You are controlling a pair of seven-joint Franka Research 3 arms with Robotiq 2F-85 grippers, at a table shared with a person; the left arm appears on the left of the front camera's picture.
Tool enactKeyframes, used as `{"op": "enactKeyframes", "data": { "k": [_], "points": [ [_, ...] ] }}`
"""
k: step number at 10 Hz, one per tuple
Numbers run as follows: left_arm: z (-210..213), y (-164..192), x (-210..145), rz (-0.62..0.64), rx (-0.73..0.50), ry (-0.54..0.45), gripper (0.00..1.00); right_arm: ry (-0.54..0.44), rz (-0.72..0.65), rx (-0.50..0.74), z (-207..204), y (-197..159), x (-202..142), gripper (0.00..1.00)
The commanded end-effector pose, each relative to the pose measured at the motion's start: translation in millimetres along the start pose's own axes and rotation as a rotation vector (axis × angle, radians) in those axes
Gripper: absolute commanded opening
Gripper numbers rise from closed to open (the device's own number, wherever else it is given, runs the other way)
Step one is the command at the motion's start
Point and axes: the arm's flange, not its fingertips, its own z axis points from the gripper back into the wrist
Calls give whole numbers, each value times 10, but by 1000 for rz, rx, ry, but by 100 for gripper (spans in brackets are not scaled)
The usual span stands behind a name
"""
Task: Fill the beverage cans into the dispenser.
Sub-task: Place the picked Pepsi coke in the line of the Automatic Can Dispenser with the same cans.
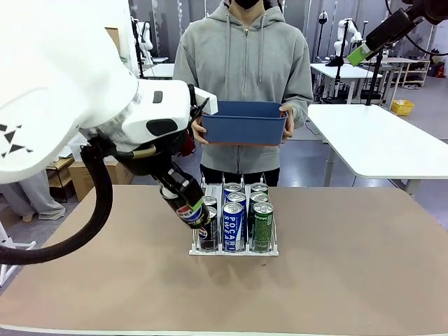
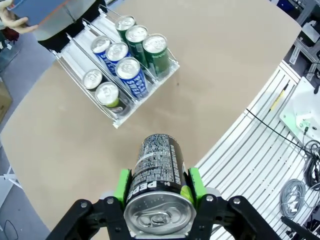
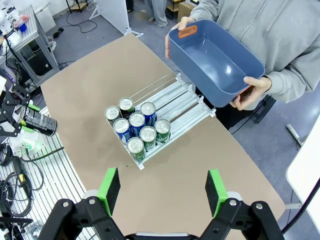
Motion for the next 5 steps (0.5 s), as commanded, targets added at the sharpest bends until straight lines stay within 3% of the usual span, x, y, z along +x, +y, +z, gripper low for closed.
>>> {"op": "enactKeyframes", "data": {
  "k": [1,2,5],
  "points": [
    [-156,-120,-56,22,-49,-1,57,5,-1,7,7,4,-10,91],
    [-284,-173,-78,22,-74,28,57,5,-1,7,7,4,-10,91],
    [-649,-158,-70,-2,30,-2,57,5,-1,7,7,4,-10,91]
  ]
}}
